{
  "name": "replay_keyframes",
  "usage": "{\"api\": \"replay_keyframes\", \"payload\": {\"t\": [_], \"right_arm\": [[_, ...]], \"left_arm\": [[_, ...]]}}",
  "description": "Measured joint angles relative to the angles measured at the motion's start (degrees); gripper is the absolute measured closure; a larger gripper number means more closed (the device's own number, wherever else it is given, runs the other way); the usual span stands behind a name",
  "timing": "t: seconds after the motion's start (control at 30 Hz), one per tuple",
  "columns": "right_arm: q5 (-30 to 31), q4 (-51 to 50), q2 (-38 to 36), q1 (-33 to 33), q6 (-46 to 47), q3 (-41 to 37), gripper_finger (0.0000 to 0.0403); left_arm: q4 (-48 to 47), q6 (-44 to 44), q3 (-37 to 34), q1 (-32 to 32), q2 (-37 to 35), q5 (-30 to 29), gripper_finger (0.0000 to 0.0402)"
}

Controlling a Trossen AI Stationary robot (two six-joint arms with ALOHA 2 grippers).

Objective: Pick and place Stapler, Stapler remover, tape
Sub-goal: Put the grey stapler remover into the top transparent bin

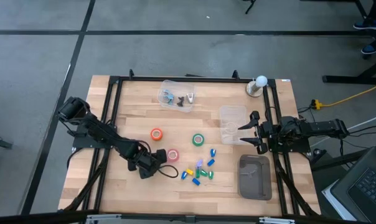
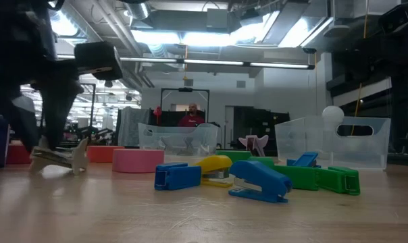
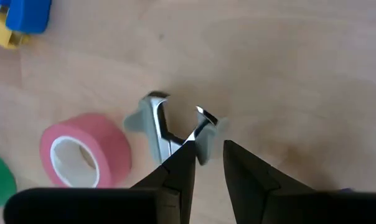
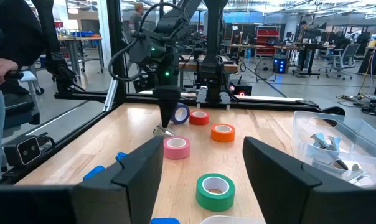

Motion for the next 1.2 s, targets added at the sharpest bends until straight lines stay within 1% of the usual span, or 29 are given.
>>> {"api": "replay_keyframes", "payload": {"t": [0.1, 0.17, 0.23, 0.33, 0.37, 0.87, 1.03, 1.2], "right_arm": [[0.0, 0.0, 0.0, 0.01, 0.0, 0.0, 0.0178], [-0.01, 0.02, 0.0, 0.01, 0.0, 0.0, 0.0178], [0.0, 0.0, 0.0, 0.01, 0.0, 0.01, 0.0178], [0.01, 0.01, 0.0, -0.01, 0.0, 0.02, 0.0178], [-0.01, 0.0, 0.0, 0.0, 0.0, 0.01, 0.0178], [0.01, 0.0, 0.0, -0.01, 0.0, 0.01, 0.0178], [0.0, 0.02, 0.0, 0.0, 0.0, 0.0, 0.0178], [0.01, 0.0, 0.0, 0.01, 0.0, 0.0, 0.0178]], "left_arm": [[0.1, -0.07, 0.0, -0.52, 0.0, 0.13, 0.0325], [0.17, -0.96, 0.0, -0.54, -0.01, 0.22, 0.0335], [0.18, -2.0, 0.0, -0.35, -0.02, 0.36, 0.0352], [0.41, -3.44, 0.08, 0.0, -0.07, 2.11, 0.0387], [0.48, -4.23, 0.1, 0.0, -0.09, 2.58, 0.0393], [3.58, -15.45, 1.06, 0.0, -0.33, 4.35, 0.0398], [7.34, -17.83, 1.57, 0.6, -1.43, 4.5, 0.0398], [9.78, -18.09, 1.68, 2.95, -2.5, 4.65, 0.0398]]}}
